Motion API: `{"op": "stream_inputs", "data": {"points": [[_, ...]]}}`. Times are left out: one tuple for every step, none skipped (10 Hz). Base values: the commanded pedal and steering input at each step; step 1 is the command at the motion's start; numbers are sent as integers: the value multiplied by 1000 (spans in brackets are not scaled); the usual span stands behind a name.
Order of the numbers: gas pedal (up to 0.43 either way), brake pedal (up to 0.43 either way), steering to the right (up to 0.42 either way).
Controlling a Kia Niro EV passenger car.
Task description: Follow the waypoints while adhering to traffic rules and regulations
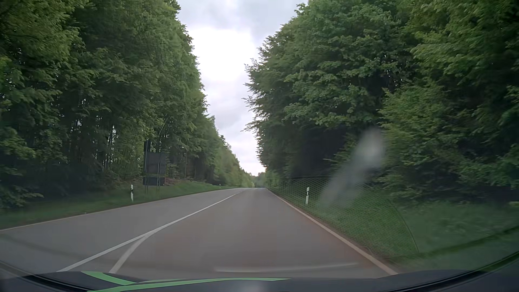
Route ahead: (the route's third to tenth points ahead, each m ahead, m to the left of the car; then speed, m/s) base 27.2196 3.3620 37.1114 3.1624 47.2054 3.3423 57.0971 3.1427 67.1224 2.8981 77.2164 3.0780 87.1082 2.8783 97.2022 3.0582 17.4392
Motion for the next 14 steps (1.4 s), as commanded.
{"op": "stream_inputs", "data": {"points": [[591, 0, -6], [591, 0, -6], [591, 0, -5], [591, 0, -5], [591, 0, -2], [591, 0, 0], [591, 0, 2], [591, 0, 3], [591, 0, 3], [591, 0, 3], [598, 0, 2], [598, 0, 3], [598, 0, 3], [598, 0, 3]]}}
